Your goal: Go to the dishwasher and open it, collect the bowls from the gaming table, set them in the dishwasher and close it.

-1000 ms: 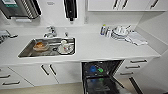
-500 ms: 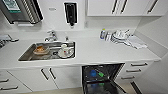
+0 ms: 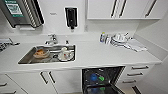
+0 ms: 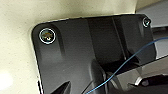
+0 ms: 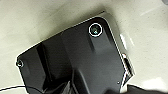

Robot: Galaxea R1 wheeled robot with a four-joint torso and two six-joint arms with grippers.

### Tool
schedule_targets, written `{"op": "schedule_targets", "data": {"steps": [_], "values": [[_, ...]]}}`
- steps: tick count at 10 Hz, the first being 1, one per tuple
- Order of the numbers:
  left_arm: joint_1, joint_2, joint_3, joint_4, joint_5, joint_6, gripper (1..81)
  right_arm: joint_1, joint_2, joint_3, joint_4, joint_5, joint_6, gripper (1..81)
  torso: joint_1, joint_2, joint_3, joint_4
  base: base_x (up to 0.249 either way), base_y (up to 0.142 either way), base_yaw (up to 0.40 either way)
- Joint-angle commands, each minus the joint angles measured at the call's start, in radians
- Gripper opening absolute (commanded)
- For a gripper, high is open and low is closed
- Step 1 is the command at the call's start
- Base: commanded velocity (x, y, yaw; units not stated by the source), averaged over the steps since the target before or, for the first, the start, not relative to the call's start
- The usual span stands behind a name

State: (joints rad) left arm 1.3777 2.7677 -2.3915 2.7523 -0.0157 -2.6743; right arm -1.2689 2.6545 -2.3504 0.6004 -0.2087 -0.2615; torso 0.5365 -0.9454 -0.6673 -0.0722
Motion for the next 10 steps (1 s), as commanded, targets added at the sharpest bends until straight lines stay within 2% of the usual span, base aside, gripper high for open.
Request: {"op": "schedule_targets", "data": {"steps": [1, 4, 5, 6, 10], "values": [[-0.021, -0.204, 0.317, 0.0, 0.091, -0.006, 81.1, 0.058, -0.028, -0.007, 0.013, -0.081, -0.004, 81.1, 0.063, -0.097, 0.0, 0.0, 0.0, 0.0, 0.0], [-0.027, -0.336, 0.46, 0.0, 0.134, -0.01, 81.1, 0.064, -0.02, -0.007, 0.013, -0.081, -0.004, 81.1, 0.127, -0.2, 0.0, 0.0, 0.0, 0.0, 0.0], [-0.03, -0.386, 0.524, 0.0, 0.155, -0.01, 81.1, 0.067, -0.02, -0.009, 0.015, -0.081, -0.004, 81.1, 0.084, -0.134, 0.001, 0.0, 0.0, 0.0, 0.0], [-0.031, -0.428, 0.577, 0.0, 0.181, -0.01, 81.1, 0.071, -0.017, -0.007, 0.016, -0.081, -0.004, 81.1, 0.097, -0.155, 0.001, 0.0, 0.0, 0.0, 0.0], [-0.033, -0.574, 0.725, 0.0, 0.22, -0.012, 81.1, 0.102, 0.006, -0.013, 0.021, -0.081, -0.001, 81.1, 0.104, -0.165, 0.001, 0.0, 0.0, 0.0, 0.0]]}}
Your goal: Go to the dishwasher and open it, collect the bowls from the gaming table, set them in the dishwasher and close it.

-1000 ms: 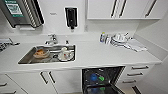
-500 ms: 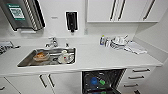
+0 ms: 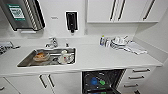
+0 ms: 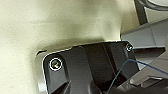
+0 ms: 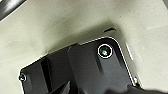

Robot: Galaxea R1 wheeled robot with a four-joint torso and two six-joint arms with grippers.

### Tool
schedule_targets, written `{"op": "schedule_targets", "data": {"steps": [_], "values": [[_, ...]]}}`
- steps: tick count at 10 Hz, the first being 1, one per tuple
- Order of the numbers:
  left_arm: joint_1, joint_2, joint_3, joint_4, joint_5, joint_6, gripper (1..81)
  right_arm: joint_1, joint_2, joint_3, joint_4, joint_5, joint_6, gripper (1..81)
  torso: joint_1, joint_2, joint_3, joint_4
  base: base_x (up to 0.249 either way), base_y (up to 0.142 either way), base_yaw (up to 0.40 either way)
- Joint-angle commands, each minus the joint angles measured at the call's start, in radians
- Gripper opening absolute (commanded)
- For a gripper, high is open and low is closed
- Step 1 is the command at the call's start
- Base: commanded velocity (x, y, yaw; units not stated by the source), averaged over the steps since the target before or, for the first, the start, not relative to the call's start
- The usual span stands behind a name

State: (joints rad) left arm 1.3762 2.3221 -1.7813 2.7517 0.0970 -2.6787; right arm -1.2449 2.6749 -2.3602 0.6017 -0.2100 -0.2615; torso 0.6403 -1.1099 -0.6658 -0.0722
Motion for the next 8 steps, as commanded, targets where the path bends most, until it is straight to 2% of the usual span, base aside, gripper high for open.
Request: {"op": "schedule_targets", "data": {"steps": [1, 2, 4, 7, 8], "values": [[-0.032, -0.144, 0.132, 0.002, 0.112, -0.007, 81.1, 0.086, -0.007, -0.005, 0.02, -0.08, 0.001, 81.1, 0.0, 0.0, 0.0, 0.0, 0.0, 0.0, 0.0], [-0.032, -0.15, 0.137, 0.002, 0.112, -0.007, 81.1, 0.089, -0.001, -0.01, 0.02, -0.08, 0.001, 81.1, 0.064, -0.1, 0.0, 0.0, 0.0, 0.0, 0.0], [-0.032, -0.153, 0.137, 0.005, 0.112, -0.007, 81.1, 0.106, 0.013, -0.036, 0.021, -0.08, 0.001, 81.1, 0.075, -0.117, 0.0, 0.0, 0.0, 0.0, 0.0], [-0.032, -0.157, 0.143, 0.011, 0.112, -0.006, 81.1, 0.147, 0.053, -0.083, 0.023, -0.062, 0.01, 81.1, 0.136, -0.215, 0.0, 0.0, 0.0, 0.0, 0.0], [-0.038, -0.167, 0.154, 0.014, 0.113, -0.004, 81.1, 0.17, 0.064, -0.1, 0.052, -0.062, 0.018, 81.1, 0.09, -0.145, 0.0, 0.0, 0.0, 0.0, 0.0]]}}
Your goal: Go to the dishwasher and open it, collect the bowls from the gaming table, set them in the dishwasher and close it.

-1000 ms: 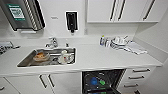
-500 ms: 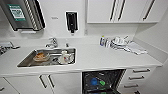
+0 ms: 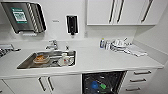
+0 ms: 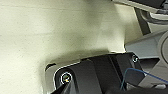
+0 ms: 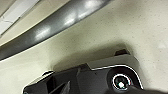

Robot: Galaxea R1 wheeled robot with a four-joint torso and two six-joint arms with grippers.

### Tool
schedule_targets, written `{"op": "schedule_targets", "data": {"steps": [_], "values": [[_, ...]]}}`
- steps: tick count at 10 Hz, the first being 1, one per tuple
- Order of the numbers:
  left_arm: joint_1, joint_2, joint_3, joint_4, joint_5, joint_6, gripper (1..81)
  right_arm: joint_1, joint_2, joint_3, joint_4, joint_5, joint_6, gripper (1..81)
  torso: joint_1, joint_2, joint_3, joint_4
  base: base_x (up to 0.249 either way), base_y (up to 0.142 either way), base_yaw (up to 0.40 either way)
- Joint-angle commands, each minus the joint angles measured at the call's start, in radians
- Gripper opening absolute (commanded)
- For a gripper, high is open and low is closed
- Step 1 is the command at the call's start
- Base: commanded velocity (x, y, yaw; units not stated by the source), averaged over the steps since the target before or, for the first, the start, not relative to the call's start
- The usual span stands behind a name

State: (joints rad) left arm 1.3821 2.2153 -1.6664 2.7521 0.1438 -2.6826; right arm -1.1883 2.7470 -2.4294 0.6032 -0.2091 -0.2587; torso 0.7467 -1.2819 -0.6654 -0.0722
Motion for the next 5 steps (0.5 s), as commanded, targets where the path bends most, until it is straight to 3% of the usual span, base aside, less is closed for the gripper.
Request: {"op": "schedule_targets", "data": {"steps": [1, 3, 4, 5], "values": [[-0.056, -0.071, 0.053, 0.014, 0.065, 0.001, 81.1, 0.144, -0.002, -0.043, 0.092, -0.064, 0.013, 81.1, -0.001, 0.001, 0.0, 0.0, 0.0, 0.0, 0.0], [-0.087, -0.106, 0.089, 0.015, 0.069, 0.004, 81.1, 0.196, 0.002, -0.042, 0.142, -0.076, 0.013, 81.1, 0.008, -0.012, 0.0, 0.0, 0.0, 0.0, 0.0], [-0.108, -0.118, 0.111, 0.038, 0.071, 0.009, 81.1, 0.215, 0.002, -0.042, 0.161, -0.078, 0.013, 81.1, 0.007, -0.009, 0.0, 0.0, 0.0, 0.0, 0.0], [-0.125, -0.129, 0.132, 0.106, 0.069, 0.007, 81.1, 0.232, 0.004, -0.042, 0.176, -0.076, 0.013, 81.1, 0.007, -0.008, 0.0, 0.0, 0.0, 0.0, 0.0]]}}
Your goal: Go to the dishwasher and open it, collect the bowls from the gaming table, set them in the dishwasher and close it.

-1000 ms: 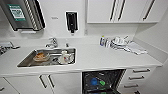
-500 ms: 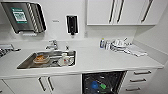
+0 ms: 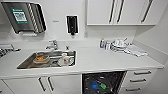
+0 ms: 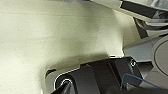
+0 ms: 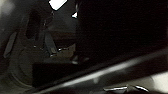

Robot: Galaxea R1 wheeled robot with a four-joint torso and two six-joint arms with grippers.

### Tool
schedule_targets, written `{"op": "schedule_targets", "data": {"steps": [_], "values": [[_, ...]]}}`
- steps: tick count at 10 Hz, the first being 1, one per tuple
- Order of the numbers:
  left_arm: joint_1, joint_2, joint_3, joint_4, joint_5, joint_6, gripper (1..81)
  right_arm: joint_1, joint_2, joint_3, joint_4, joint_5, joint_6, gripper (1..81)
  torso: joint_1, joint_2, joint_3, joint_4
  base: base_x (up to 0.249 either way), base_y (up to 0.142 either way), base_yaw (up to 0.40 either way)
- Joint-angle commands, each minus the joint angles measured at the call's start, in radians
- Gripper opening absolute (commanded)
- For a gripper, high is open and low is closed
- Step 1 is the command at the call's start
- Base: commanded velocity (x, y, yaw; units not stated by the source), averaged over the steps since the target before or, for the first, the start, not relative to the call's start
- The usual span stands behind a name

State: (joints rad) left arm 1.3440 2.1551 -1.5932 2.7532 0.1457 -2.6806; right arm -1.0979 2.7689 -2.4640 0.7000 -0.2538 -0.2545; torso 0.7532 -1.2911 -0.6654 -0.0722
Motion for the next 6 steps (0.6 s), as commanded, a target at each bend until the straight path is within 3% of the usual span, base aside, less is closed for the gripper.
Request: {"op": "schedule_targets", "data": {"steps": [1, 6], "values": [[-0.102, -0.079, 0.081, 0.127, 0.067, 0.004, 81.1, 0.157, -0.012, -0.005, 0.093, -0.03, 0.009, 81.1, 0.0, 0.0, 0.0, 0.0, 0.0, 0.0, 0.0], [-0.099, -0.069, 0.067, 0.127, 0.048, 0.005, 81.1, 0.322, 0.007, 0.01, 0.193, -0.036, 0.009, 81.1, 0.0, 0.0, 0.0, 0.0, 0.0, 0.0, 0.0]]}}
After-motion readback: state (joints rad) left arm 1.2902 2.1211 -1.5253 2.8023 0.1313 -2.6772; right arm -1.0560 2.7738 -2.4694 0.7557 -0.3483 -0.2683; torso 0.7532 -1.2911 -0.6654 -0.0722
